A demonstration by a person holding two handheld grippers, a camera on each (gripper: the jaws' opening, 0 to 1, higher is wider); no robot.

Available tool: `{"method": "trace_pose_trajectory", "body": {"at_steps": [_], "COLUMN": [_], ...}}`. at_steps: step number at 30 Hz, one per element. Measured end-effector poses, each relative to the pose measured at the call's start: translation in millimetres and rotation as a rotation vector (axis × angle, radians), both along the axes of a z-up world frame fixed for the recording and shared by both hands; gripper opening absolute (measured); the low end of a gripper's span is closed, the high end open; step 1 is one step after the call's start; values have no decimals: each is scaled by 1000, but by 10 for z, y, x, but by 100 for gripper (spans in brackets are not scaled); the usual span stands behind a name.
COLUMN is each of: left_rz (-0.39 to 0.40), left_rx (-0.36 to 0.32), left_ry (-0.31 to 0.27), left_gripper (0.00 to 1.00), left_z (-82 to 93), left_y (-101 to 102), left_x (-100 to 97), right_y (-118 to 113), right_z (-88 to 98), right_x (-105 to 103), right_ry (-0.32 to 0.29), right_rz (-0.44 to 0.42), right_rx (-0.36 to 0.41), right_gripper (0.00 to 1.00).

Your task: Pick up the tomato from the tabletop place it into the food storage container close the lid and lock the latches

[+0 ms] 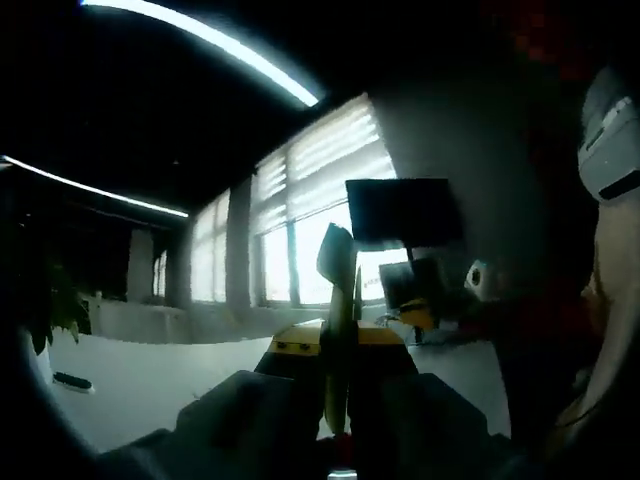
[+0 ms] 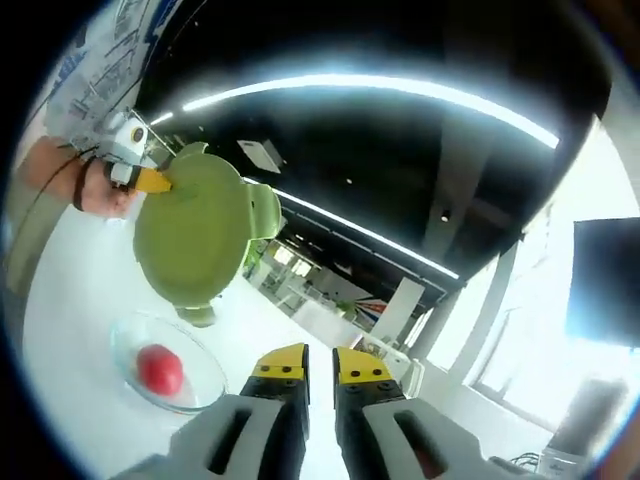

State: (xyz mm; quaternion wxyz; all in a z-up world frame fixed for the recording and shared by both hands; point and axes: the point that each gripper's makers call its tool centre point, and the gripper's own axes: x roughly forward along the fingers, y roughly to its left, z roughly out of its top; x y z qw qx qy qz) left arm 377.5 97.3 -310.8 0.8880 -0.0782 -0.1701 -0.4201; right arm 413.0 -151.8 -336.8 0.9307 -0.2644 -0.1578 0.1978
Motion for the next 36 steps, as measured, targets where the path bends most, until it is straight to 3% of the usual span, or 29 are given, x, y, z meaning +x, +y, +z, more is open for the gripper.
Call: {"method": "trace_pose_trajectory", "body": {"at_steps": [10, 15, 19, 24, 28, 32, 35, 36], "left_rz": [-82, -132, -138, -130, -113, -90, -72, -62], "left_rx": [-305, -534, -617, -654, -702, -743, -763, -757], "left_ry": [295, 517, 605, 672, 769, 898, 955, 968], "left_gripper": [0, 0, 0, 0, 0, 0, 0, 0], "left_z": [-204, -398, -536, -715, -898, -1158, -1302, -1428], "left_y": [-12, 16, -13, -72, -86, -140, -162, -137], "left_x": [251, 414, 428, 445, 506, 546, 559, 646], "right_y": [-76, -85, -101, -132, -140, -132, -121, -117], "right_z": [-45, -66, -72, -77, -92, -110, -116, -121], "right_x": [-26, -55, -64, -59, -55, -56, -59, -61], "right_ry": [15, 18, 20, 21, 24, 28, 31, 32], "right_rz": [-34, -48, -56, -65, -67, -66, -59, -57], "right_rx": [8, 1, -1, 0, 2, 2, 6, 8], "right_gripper": [5, 5, 5, 5, 5, 5, 5, 5]}}
